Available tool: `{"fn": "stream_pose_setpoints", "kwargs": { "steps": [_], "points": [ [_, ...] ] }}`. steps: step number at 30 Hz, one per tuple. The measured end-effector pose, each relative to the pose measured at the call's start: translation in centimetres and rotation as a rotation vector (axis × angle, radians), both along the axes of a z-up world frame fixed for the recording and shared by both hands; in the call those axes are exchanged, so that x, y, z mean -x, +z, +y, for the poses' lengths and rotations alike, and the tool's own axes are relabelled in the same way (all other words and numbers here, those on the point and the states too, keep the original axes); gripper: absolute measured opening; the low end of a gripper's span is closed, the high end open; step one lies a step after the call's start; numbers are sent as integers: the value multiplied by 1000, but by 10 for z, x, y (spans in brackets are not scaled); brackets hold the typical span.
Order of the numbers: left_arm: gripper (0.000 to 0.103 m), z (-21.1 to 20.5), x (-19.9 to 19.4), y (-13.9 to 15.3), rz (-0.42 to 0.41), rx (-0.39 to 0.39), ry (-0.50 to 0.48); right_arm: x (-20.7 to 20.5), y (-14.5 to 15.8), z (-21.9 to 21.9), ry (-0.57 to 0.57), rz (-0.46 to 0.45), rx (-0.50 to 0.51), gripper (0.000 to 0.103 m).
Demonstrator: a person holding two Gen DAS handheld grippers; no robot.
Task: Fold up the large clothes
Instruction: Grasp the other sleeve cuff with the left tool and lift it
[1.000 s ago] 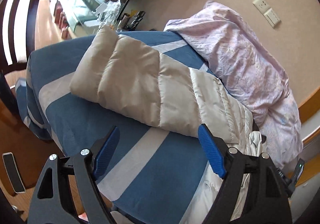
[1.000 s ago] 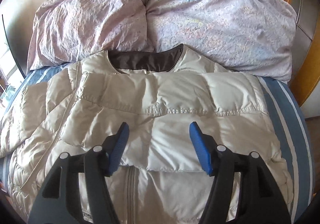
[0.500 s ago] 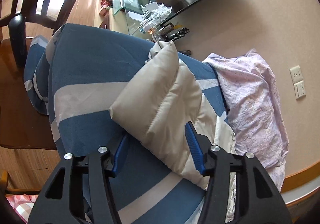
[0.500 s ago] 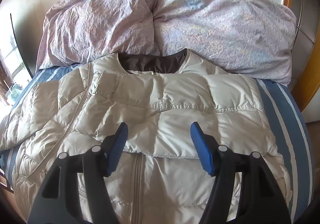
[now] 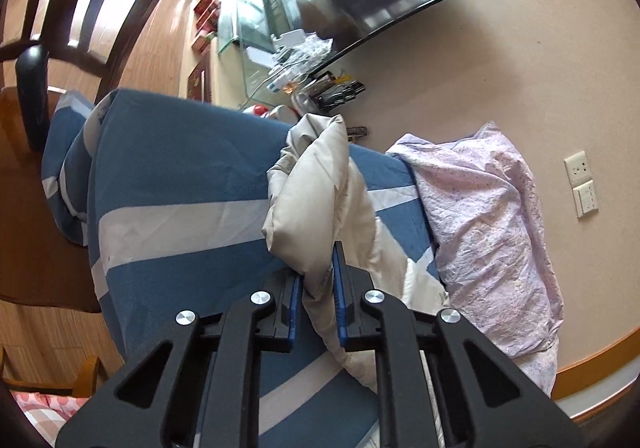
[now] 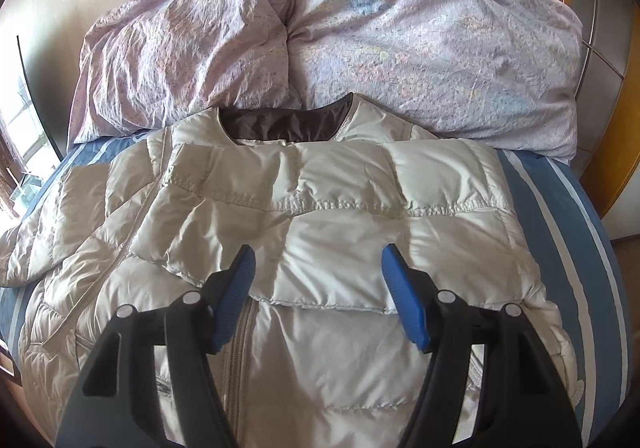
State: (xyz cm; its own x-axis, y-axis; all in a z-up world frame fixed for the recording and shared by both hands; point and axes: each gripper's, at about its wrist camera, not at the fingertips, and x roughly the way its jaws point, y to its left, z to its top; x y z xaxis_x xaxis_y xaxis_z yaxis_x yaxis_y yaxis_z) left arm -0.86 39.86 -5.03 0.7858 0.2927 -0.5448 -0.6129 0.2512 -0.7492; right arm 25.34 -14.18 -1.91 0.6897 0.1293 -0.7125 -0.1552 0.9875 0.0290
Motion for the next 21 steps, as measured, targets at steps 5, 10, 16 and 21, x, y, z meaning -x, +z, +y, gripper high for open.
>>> {"fn": "stream_pose_setpoints", "kwargs": {
  "steps": [5,10,16,21],
  "points": [
    [12,-33,-32,76,-81,-181,-133,0,4,-17,-26,-16,-15,66],
    [12,-97,-78,146,-199,-332,-342,2,5,-36,-61,-25,-26,66],
    [12,-179,-126,180,-299,-390,-601,3,1,-55,-89,-25,-22,66],
    [12,-237,-160,177,-328,-367,-795,7,1,-71,-114,-34,-33,66]
  ]
}}
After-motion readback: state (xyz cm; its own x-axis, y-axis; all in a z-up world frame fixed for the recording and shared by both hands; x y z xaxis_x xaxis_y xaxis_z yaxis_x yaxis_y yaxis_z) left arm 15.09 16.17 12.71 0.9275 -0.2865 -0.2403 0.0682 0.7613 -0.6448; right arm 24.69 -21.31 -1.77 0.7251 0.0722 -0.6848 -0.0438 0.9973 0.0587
